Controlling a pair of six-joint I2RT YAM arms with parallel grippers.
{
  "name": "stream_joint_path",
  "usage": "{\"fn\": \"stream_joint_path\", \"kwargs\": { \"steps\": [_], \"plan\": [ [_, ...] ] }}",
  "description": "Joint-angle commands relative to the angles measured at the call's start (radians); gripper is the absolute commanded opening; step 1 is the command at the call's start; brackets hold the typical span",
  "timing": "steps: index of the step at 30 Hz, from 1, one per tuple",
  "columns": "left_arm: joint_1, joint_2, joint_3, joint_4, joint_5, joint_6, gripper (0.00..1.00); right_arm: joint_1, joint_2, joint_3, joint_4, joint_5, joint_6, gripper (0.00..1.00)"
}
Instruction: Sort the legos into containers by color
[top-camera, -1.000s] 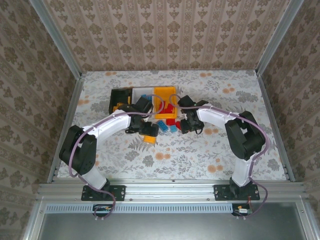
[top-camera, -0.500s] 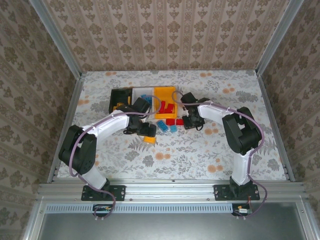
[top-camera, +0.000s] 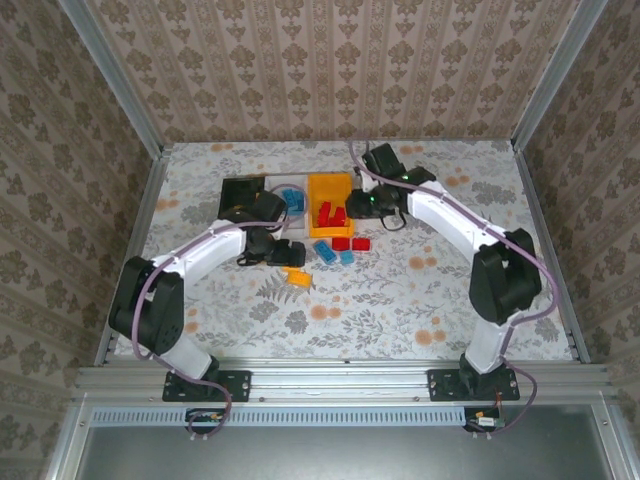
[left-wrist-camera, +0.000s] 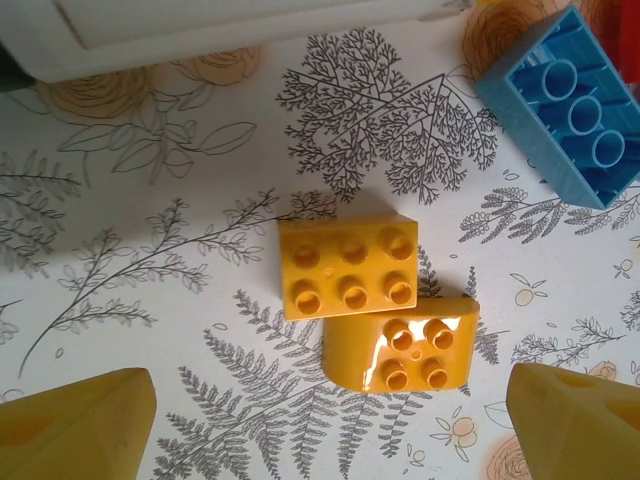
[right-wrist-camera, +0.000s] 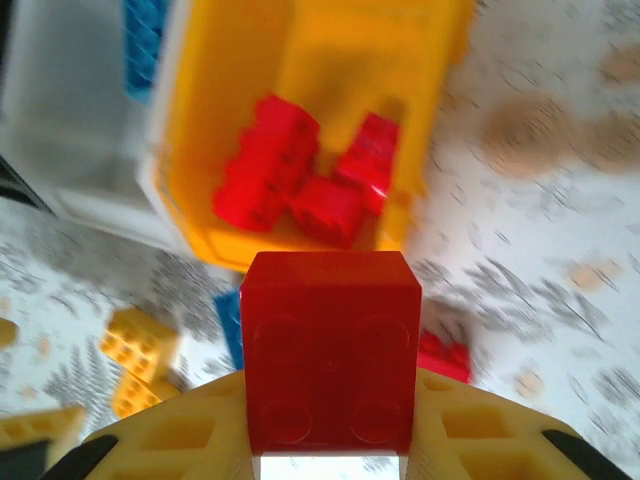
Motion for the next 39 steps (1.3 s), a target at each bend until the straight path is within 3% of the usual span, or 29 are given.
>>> {"fn": "stream_joint_path", "kwargs": {
  "steps": [1,5,7,9,17,22,29,34,39],
  "plan": [
    [0.013,-0.049,-0.015,0.004,0.034,-0.013,0.92,0.005,0.122,0.113,-0.029,-0.062,0.033,0.36],
    [0.025,-0.053,-0.027,0.004,0.043,-0.008,0.92,0.005,0.219,0.225,-0.033,-0.064,0.022,0.52],
    [0.032,-0.057,-0.037,0.011,0.051,-0.01,0.92,0.001,0.223,0.235,-0.025,-0.041,0.018,0.61],
    [0.039,-0.066,-0.049,0.018,0.056,-0.01,0.92,-0.008,0.186,0.197,0.006,-0.021,0.015,0.64],
    [0.061,-0.103,-0.063,0.033,0.087,-0.001,0.93,-0.056,-0.134,-0.176,0.256,0.024,-0.157,0.69],
    [0.105,-0.149,-0.075,0.065,0.137,-0.005,0.96,-0.119,-0.309,-0.363,0.357,-0.038,-0.301,0.7],
    [0.19,-0.214,-0.057,0.076,0.237,0.02,1.0,-0.187,-0.386,-0.452,0.359,-0.107,-0.525,0.72],
    [0.237,-0.249,-0.045,0.07,0.254,0.074,1.0,-0.215,-0.395,-0.521,0.402,-0.261,-0.642,0.71],
    [0.256,-0.261,-0.062,0.087,0.273,0.106,1.0,-0.215,-0.374,-0.548,0.38,-0.337,-0.785,0.71]
  ]
}}
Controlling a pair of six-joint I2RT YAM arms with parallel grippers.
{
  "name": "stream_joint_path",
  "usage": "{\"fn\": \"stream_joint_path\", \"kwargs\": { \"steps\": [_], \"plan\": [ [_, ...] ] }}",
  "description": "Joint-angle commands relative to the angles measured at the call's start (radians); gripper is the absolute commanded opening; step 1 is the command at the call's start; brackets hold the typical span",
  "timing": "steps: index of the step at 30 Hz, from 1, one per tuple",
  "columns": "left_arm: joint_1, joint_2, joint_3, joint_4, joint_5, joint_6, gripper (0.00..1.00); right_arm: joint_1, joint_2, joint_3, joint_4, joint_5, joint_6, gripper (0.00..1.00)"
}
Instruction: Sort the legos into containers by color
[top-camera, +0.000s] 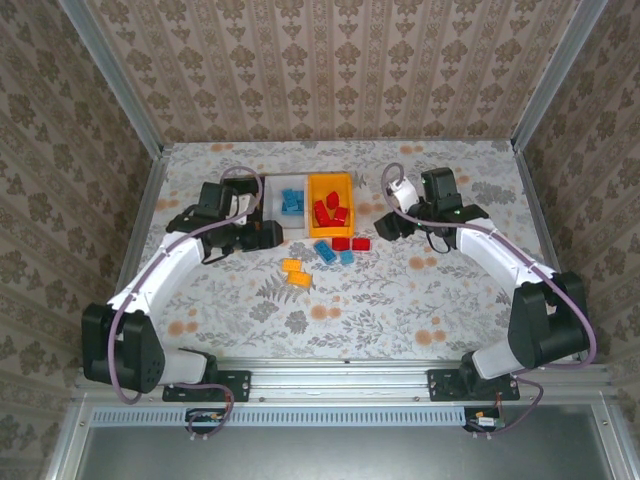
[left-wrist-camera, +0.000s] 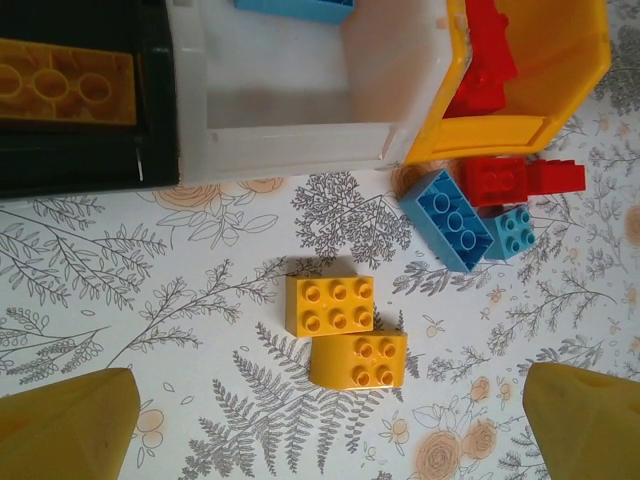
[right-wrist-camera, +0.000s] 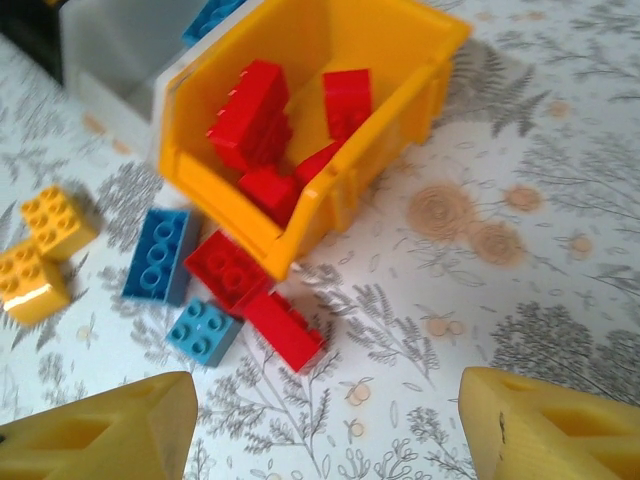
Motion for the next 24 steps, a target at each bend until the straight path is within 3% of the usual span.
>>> {"fn": "stream_joint_path", "kwargs": {
  "steps": [1,6,15,24],
  "plan": [
    [0.011,-0.019,-0.002,0.017,0.041,0.053,1.0,-0.002,0.008,-0.004,-0.01,-0.107,-0.167,0.71],
    [0.02,-0.008,-0.028,0.055,0.064,0.058,1.0,-0.001,0.065,0.025,-0.098,-0.111,-0.272,0.71],
    [0.036,0.013,-0.04,0.088,0.1,0.052,1.0,0.005,0.148,0.037,-0.079,-0.078,-0.284,0.69],
    [0.042,-0.006,-0.065,0.096,0.082,0.063,1.0,0.073,0.239,0.098,-0.135,-0.01,-0.35,0.69]
  ]
}}
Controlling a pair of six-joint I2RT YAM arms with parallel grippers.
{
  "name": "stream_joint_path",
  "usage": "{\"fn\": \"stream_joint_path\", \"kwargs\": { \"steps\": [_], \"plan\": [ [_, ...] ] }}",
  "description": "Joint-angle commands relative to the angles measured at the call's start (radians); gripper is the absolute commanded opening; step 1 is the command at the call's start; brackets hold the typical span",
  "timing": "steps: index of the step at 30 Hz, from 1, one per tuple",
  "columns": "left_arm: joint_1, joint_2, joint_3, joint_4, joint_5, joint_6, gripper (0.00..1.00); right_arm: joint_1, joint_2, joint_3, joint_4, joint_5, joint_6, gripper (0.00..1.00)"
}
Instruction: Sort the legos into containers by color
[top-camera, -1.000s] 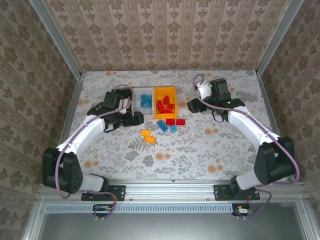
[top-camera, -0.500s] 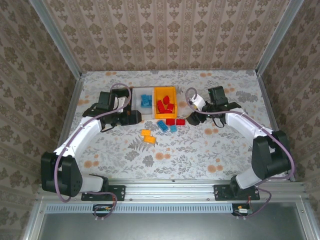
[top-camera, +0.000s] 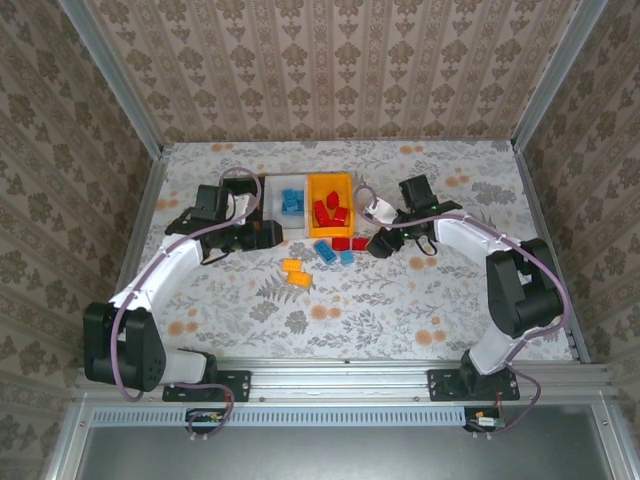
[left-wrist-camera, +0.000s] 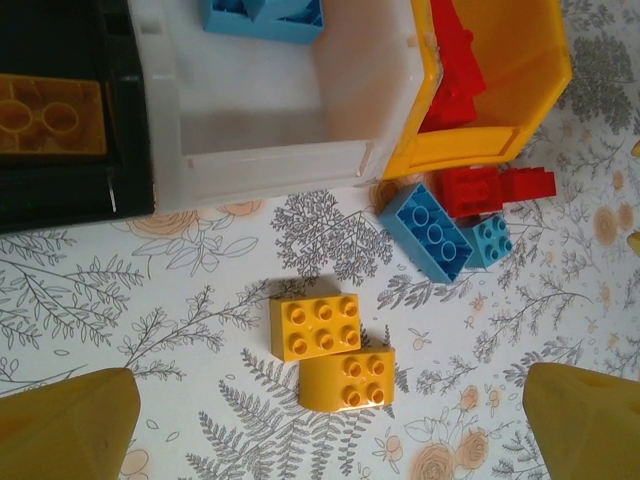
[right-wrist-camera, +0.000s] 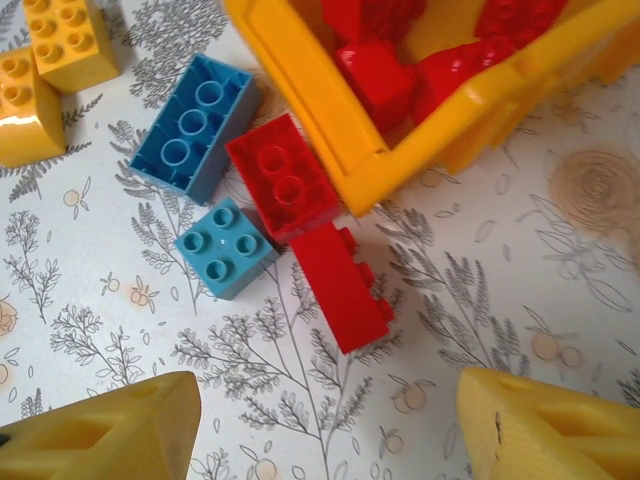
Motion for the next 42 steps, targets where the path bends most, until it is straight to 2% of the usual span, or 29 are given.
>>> {"fn": "stream_joint_path", "kwargs": {
  "steps": [1,23,32,37,42],
  "plan": [
    [0.008,-0.012,-0.014,0.005,0.005,0.028,1.0,0.02,0.037,0.049,-0.059,0.026,-0.053,0.7],
    [0.009,-0.012,-0.024,0.01,0.02,0.026,1.0,0.071,0.185,0.13,-0.09,0.166,-0.12,0.69],
    [0.008,-0.01,-0.027,0.01,0.017,0.024,1.0,0.088,0.263,0.195,-0.136,0.164,-0.152,0.65],
    [0.008,-0.01,-0.025,0.004,0.012,0.028,1.0,0.1,0.299,0.235,-0.178,0.164,-0.171,0.56],
    [0.008,-0.012,-0.021,-0.004,0.003,0.029,1.0,0.104,0.3,0.24,-0.224,0.161,-0.182,0.36]
  ]
}}
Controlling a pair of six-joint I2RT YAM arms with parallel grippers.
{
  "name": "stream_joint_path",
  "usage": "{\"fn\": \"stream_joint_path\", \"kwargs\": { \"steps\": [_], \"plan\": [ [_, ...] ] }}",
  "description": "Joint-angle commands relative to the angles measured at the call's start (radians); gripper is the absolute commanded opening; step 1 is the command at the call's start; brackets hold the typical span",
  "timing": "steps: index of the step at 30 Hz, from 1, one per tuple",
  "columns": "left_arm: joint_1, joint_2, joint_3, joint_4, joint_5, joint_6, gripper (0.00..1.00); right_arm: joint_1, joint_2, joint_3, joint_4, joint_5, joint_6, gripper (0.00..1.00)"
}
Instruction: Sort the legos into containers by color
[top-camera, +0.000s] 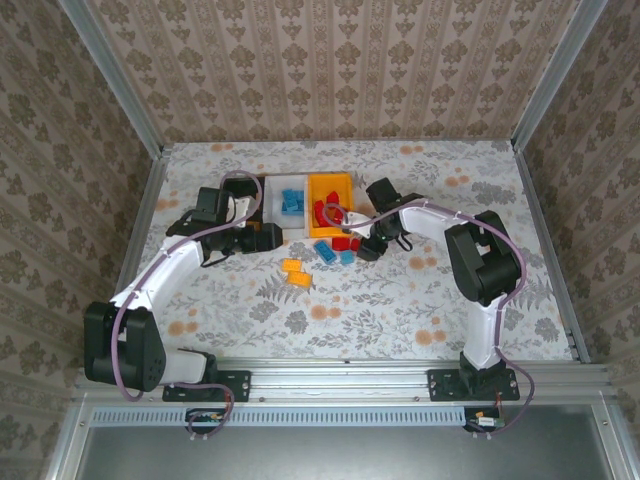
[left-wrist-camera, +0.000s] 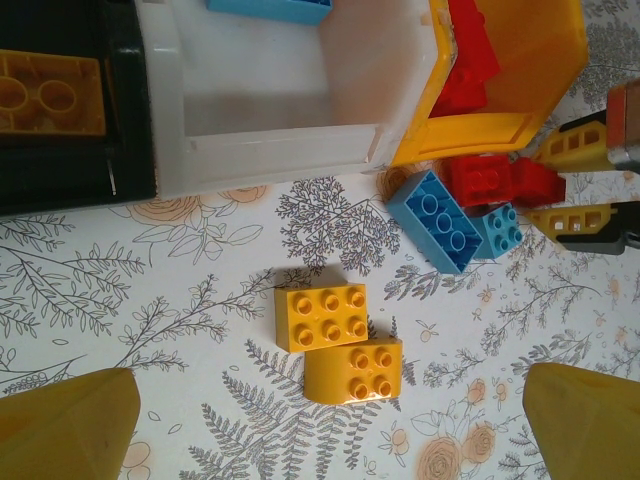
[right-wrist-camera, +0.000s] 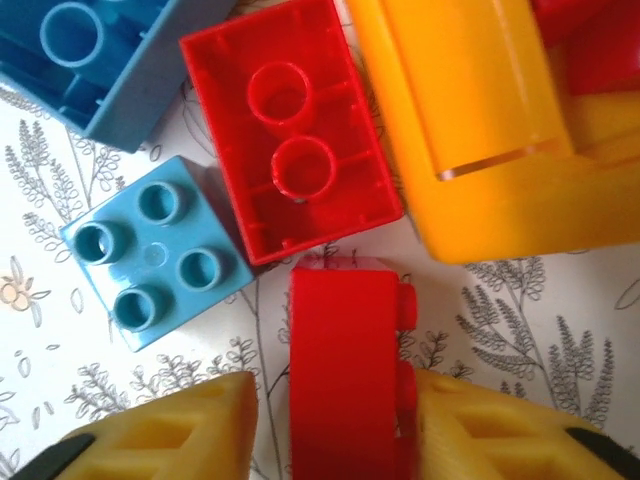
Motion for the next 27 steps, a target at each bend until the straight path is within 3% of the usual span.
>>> {"fn": "stream_joint_path", "kwargs": {
  "steps": [1,4,9,12,17,20,27],
  "plan": [
    [0.009,-0.013,-0.004,-0.008,0.004,0.025,1.0,0.003,0.004,0.019,-0.076,0.005,-0.028,0.31],
    [0.009,-0.014,-0.004,-0.008,0.005,0.024,1.0,0.003,-0.027,-0.018,-0.075,0.014,-0.03,0.19],
    [0.008,-0.017,-0.004,-0.008,0.005,0.02,1.0,0.004,-0.129,-0.105,-0.065,0.025,-0.008,0.11],
    [0.009,-0.021,-0.005,-0.007,0.005,0.016,1.0,0.004,-0.25,-0.169,-0.034,0.026,0.077,0.11],
    [0.007,-0.013,-0.015,0.004,0.012,-0.004,1.0,0.012,-0.413,-0.218,0.174,-0.096,0.325,0.12],
    [0.004,-0.005,-0.011,-0.013,0.02,-0.012,1.0,0.039,-0.391,-0.161,0.236,-0.088,0.401,0.14],
    [-0.061,-0.009,-0.042,-0.087,-0.059,-0.017,1.0,0.072,-0.145,0.094,0.223,0.0,0.449,0.12]
  ]
}}
